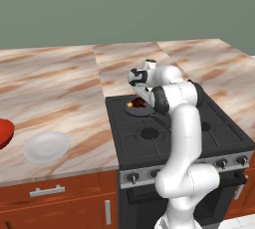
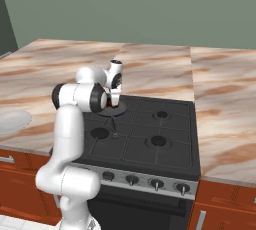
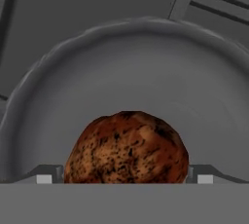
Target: Place the steak on the plate and place the lemon wedge on the same plate.
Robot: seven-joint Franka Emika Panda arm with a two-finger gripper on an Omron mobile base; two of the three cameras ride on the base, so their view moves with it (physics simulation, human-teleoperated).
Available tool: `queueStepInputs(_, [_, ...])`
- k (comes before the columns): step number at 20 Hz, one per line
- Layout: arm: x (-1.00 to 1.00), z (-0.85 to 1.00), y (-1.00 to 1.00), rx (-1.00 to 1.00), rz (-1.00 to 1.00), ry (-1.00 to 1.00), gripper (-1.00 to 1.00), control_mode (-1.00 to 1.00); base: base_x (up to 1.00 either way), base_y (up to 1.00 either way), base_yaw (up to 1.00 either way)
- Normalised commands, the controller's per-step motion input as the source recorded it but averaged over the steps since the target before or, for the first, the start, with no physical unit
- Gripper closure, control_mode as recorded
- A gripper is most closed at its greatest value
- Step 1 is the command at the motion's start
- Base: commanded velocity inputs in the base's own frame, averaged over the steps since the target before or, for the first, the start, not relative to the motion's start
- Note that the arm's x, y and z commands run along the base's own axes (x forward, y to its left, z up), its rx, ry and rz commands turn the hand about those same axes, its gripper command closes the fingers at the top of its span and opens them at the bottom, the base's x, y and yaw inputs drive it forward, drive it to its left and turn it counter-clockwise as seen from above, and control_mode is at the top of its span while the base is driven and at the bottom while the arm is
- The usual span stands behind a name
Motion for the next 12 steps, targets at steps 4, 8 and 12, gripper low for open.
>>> queueStepInputs(4, [-0.17, 0.86, 0.03, 0.0, -0.01, 0.0, 1.0, -1.0, 0.0, 0.0, 0.0])
queueStepInputs(8, [-0.48, 0.85, 0.31, 0.0, 0.0, 0.01, 1.0, -1.0, 0.0, 0.0, 0.0])
queueStepInputs(12, [-0.73, 0.53, 0.8, 0.0, 0.06, 0.0, 1.0, -1.0, 0.0, 0.0, 0.0])
